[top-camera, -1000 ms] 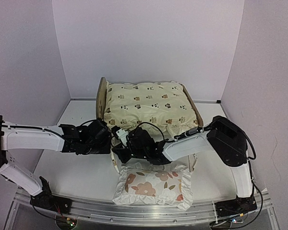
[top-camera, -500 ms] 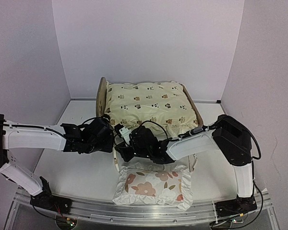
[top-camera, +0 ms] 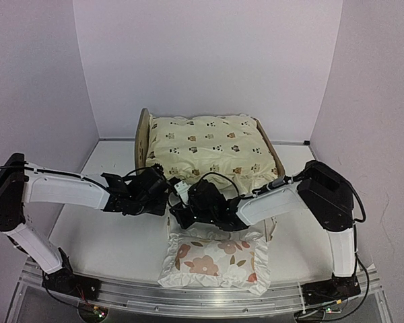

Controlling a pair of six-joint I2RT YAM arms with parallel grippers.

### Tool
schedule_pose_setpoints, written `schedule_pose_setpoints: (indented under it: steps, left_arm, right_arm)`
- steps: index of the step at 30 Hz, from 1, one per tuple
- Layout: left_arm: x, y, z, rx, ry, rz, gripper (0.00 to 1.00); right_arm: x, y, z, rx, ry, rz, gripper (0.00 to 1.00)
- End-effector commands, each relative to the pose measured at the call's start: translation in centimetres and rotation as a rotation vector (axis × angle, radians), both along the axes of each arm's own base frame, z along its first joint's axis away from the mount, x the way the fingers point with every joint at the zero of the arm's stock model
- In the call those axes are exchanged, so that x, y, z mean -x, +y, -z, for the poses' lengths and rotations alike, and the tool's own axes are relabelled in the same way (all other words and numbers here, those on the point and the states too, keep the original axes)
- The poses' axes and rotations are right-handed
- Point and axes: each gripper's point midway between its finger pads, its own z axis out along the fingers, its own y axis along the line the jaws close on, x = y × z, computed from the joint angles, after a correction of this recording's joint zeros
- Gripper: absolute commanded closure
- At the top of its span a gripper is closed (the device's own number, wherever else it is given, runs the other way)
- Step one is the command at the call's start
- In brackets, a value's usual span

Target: Set up the pet bed

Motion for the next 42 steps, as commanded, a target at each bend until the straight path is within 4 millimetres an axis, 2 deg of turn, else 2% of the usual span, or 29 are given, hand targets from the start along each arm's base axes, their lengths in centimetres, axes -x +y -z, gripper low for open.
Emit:
schedule_pose_setpoints:
  steps: [1, 6, 13, 17, 22, 25, 34, 39, 42]
  left_arm:
    - [-1.2, -4.3, -3.2, 0.142, -0.085, 0.053, 1.00]
    - [-1.5, -4.3, -3.0, 0.124, -0.095, 0.047, 1.00]
    - [-1.5, -3.8, -3.0, 0.107, -0.100, 0.032, 1.00]
    - [-1.6, -3.5, -2.7, 0.086, -0.098, 0.023, 1.00]
    - [-1.4, -2.7, -2.8, 0.079, -0.101, 0.003, 1.00]
    - [-1.1, -2.2, -2.8, 0.073, -0.100, -0.003, 1.00]
    - [-1.1, -1.2, -2.0, 0.045, -0.082, -0.015, 1.00]
    - [-1.2, -1.0, -2.5, 0.061, -0.079, -0.015, 1.00]
    - [-1.2, -0.8, -2.7, 0.062, -0.079, -0.018, 1.00]
  right_arm:
    - [2.0, 1.7, -7.2, -0.140, -0.111, -0.082, 0.83]
    - [-0.6, -1.0, -6.9, -0.139, -0.084, -0.014, 0.77]
    - [-3.0, -0.2, -6.4, -0.099, -0.149, -0.030, 0.76]
    - [-4.2, -0.6, -6.4, -0.062, -0.192, -0.015, 0.75]
    - [-4.5, -0.6, -5.9, -0.015, -0.212, -0.060, 0.72]
    - [-4.6, -0.4, -4.9, 0.012, -0.205, -0.095, 0.72]
    - [-6.0, 0.1, -4.1, 0.031, -0.200, -0.129, 0.74]
    - [-6.6, 0.3, -3.2, 0.063, -0.214, -0.128, 0.76]
    - [-6.6, -0.2, -3.5, 0.065, -0.210, -0.115, 0.75]
